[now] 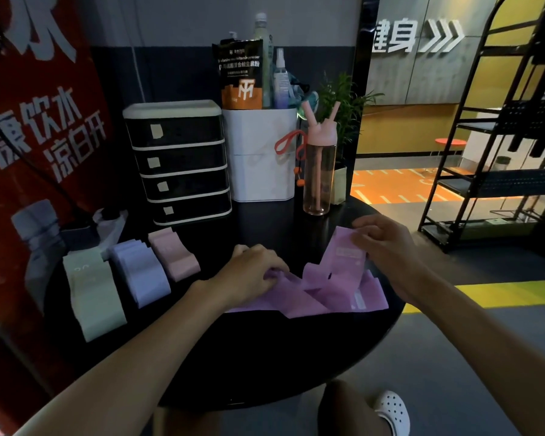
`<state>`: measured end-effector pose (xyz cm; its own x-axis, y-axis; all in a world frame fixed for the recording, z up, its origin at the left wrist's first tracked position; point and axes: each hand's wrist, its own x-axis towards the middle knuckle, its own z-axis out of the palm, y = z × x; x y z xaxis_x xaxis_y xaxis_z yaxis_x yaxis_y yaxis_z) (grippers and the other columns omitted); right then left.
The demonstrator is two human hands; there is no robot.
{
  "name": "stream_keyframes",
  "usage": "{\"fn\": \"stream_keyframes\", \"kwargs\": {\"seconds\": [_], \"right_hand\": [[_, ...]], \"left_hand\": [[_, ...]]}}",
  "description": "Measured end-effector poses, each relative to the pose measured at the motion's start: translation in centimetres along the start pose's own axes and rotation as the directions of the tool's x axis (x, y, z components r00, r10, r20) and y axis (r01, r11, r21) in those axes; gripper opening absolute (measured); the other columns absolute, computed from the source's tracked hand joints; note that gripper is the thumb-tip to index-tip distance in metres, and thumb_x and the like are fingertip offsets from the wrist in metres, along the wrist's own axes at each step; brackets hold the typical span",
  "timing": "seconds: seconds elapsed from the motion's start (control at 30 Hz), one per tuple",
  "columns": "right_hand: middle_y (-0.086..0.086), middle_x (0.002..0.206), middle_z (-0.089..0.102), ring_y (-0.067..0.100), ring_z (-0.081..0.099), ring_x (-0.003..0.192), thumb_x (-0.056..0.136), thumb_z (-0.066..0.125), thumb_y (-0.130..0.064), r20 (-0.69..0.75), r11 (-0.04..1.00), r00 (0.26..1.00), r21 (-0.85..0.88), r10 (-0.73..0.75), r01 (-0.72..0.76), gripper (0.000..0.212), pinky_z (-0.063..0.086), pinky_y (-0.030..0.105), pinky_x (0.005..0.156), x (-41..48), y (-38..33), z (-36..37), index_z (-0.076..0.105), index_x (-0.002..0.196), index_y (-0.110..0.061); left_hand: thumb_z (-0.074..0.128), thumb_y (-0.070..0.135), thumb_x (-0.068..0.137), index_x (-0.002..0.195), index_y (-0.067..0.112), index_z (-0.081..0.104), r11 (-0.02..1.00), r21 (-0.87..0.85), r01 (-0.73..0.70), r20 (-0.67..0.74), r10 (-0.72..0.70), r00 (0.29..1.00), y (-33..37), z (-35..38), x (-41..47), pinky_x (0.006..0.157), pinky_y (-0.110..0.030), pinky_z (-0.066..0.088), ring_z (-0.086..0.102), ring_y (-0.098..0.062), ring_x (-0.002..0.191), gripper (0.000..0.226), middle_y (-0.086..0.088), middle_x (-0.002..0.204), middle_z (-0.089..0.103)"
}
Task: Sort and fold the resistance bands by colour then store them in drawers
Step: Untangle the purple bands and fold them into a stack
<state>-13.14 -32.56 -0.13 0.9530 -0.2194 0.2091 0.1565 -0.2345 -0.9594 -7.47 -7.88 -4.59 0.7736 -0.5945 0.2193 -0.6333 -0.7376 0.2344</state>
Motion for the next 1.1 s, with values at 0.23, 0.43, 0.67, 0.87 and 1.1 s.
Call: {"fn": "stream_keyframes", "kwargs": {"seconds": [0.23,0.43,0.67,0.87,1.1], "right_hand": [[0.008,0.090,0.061,0.020,0.058,0.084,0.093,0.059,0.002,-0.120,0.999,0.992,0.028,-0.031,0.035,0.017,0.047,0.033,0.071,0.8,1.1,-1.6,0.061,0.105,-0.010],[0.004,0.090,0.063,0.021,0.062,0.090,0.091,0.063,-0.002,-0.221,1.000,0.975,-0.005,0.007,-0.008,0.023,0.052,0.040,0.080,0.8,2.7,-2.5,0.063,0.114,-0.006],[0.006,0.090,0.061,0.018,0.059,0.086,0.088,0.063,0.001,-0.229,0.998,0.972,0.025,0.054,-0.050,0.030,0.047,0.027,0.067,0.7,3.6,-3.6,0.060,0.117,-0.005],[0.005,0.093,0.060,0.016,0.059,0.085,0.088,0.061,0.002,-0.229,0.996,0.970,0.045,0.082,-0.073,0.030,0.052,0.037,0.078,0.8,3.5,-3.9,0.059,0.117,-0.005],[0.003,0.092,0.061,0.012,0.059,0.084,0.091,0.058,0.002,-0.205,0.996,0.976,0.072,0.071,-0.057,0.027,0.048,0.024,0.068,0.5,3.4,-3.5,0.059,0.117,-0.005]], "left_hand": [[0.065,0.020,0.093,0.092,0.026,0.068,0.994,0.020,-0.105,-0.292,0.107,0.950,-0.9,-1.5,-1.9,0.092,-0.032,0.031,0.054,-0.005,0.097,0.007,0.013,0.093,0.066],[0.067,0.007,0.091,0.093,0.022,0.058,0.988,0.116,-0.101,-0.430,0.141,0.892,-1.0,-1.8,-4.0,0.081,-0.028,0.031,0.032,-0.005,0.076,0.017,0.009,0.076,0.063],[0.059,0.003,0.096,0.098,0.020,0.070,0.981,-0.164,-0.108,-0.417,0.030,0.908,-1.8,-1.2,-4.3,0.087,-0.014,0.037,0.056,0.003,0.083,0.021,0.015,0.089,0.067],[0.051,-0.014,0.093,0.104,0.005,0.072,0.905,-0.398,-0.152,-0.465,-0.056,0.884,-0.6,-2.1,-4.4,0.088,-0.012,0.045,0.063,-0.002,0.098,0.031,0.008,0.102,0.067],[0.068,0.006,0.091,0.091,0.029,0.072,0.769,-0.633,-0.088,-0.533,-0.351,0.770,1.0,-3.3,-3.9,0.084,-0.021,0.049,0.066,-0.001,0.093,0.024,0.018,0.094,0.073]]}}
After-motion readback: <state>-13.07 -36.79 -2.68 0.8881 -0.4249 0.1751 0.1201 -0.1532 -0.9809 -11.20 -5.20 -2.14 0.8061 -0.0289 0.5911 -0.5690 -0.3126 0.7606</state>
